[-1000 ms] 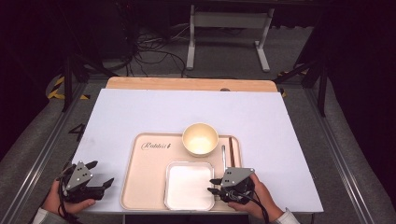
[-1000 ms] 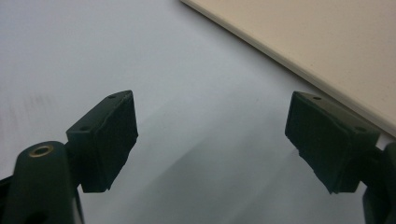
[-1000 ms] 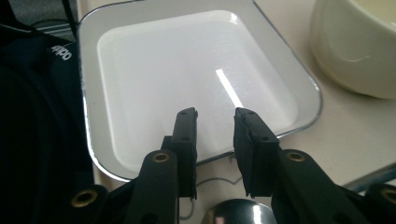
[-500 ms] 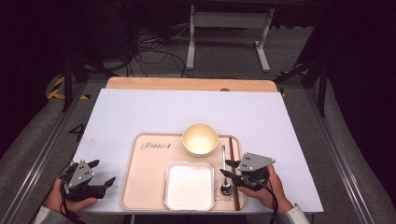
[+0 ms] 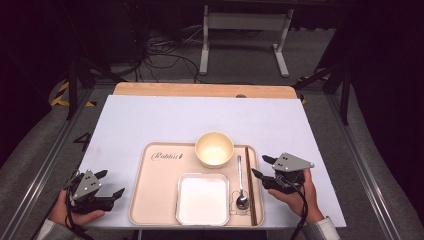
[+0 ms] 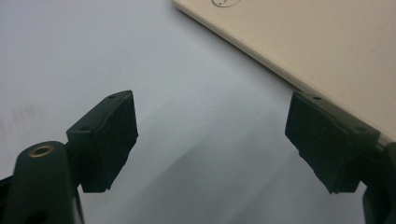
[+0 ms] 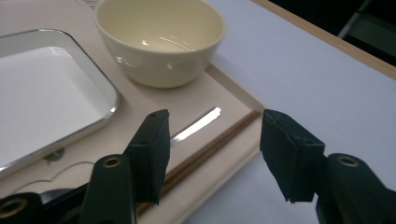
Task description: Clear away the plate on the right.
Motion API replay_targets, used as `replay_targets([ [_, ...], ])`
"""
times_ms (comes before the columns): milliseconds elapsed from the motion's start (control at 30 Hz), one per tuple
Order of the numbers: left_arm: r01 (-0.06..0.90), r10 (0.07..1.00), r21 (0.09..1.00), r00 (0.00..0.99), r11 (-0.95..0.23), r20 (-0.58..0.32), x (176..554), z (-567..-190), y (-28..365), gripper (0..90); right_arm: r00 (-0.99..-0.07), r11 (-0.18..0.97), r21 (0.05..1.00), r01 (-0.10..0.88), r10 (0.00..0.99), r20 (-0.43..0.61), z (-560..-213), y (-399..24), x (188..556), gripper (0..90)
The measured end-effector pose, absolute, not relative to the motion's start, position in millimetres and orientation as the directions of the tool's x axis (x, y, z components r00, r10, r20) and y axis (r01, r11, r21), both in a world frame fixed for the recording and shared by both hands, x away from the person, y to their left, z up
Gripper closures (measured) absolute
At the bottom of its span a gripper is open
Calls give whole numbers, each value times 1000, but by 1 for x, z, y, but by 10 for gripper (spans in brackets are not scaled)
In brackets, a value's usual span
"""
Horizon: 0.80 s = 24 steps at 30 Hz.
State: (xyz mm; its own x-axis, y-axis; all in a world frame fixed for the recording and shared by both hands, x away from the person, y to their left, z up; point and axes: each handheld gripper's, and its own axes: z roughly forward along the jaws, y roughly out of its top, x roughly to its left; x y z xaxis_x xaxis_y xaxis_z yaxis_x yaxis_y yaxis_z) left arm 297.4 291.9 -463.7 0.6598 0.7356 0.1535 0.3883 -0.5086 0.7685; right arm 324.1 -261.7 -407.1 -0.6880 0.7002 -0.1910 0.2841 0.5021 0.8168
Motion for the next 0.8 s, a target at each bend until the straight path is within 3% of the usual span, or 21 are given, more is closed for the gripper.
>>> replay_targets([
  [467, 377, 732, 778, 664, -503, 152, 306, -461, 287, 170, -535, 491, 796, 355, 804, -257, -432, -315, 323, 278],
  [600, 377, 732, 778, 664, -502, 150, 311, -462, 284, 168, -482, 402, 823, 402, 857, -183, -444, -337, 318, 220],
  [800, 367, 730, 783, 665, -503, 157, 312, -460, 281, 168, -435, 352, 839, 414, 887, -157, -451, -350, 313, 174],
])
